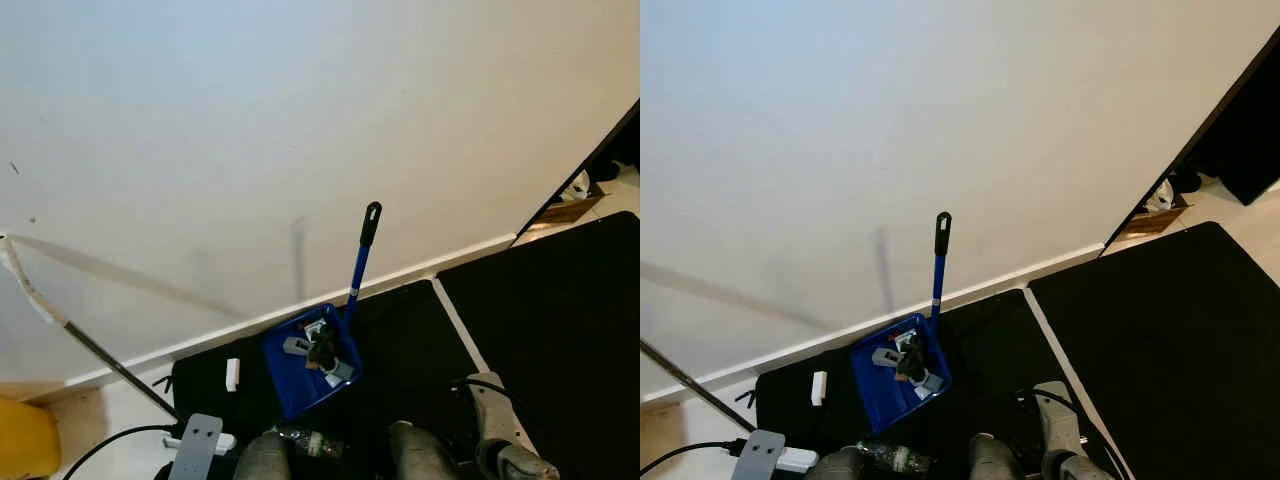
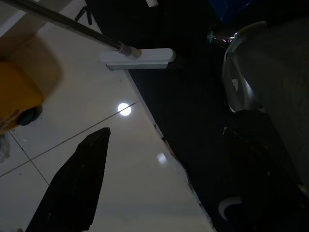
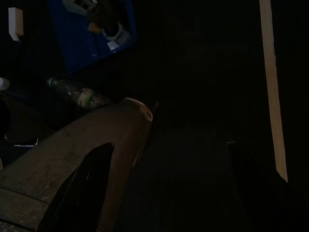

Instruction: Sweep floor

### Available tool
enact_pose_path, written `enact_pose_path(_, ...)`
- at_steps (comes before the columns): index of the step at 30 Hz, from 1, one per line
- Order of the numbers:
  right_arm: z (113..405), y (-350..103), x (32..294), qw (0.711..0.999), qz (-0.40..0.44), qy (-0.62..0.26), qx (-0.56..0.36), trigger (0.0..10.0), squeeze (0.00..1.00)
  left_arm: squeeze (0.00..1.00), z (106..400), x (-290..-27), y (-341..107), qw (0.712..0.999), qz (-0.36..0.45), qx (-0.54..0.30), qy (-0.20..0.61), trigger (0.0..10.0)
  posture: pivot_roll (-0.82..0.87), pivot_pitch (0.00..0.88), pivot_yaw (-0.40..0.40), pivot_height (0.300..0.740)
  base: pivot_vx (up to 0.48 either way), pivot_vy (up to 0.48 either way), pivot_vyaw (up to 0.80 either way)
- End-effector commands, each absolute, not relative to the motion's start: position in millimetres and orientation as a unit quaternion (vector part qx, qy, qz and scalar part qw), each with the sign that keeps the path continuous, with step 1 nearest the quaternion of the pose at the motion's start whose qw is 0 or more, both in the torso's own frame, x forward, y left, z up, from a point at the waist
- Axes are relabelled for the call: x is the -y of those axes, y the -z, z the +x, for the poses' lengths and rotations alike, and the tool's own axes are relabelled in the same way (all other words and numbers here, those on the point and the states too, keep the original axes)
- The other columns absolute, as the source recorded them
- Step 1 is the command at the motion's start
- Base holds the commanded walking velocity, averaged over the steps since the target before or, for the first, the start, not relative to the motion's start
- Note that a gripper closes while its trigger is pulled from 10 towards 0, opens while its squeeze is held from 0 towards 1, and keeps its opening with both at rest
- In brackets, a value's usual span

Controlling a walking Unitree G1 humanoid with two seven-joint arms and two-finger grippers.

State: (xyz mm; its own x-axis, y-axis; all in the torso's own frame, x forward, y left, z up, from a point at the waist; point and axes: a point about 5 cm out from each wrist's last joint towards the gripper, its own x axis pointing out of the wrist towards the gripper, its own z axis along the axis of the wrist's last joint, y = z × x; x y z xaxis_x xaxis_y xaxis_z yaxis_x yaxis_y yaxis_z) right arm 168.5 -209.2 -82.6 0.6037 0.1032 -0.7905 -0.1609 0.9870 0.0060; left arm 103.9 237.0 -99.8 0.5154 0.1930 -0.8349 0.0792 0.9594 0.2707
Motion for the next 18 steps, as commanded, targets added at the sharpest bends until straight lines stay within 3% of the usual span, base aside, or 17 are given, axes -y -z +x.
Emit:
enact_pose_path(1, 162.1, 85.7, 209.7, 0.89, -0.026, -0.068, -0.45, 10.0, 0.0, 0.0, 94.5, -234.0, 103.4, 0.851, 0.132, -0.507, -0.033, 10.0, 0.02, 0.141, -0.035, 0.74, 0.0, 0.0, 0.0)
enact_pose_path(18, 161.0, 86.1, 210.6, 0.888, -0.03, -0.068, -0.453, 10.0, 0.0, 0.0, 94.8, -233.9, 103.3, 0.851, 0.135, -0.506, -0.03, 10.0, 0.02, 0.134, -0.035, 0.74, 0.0, 0.0, 0.0)
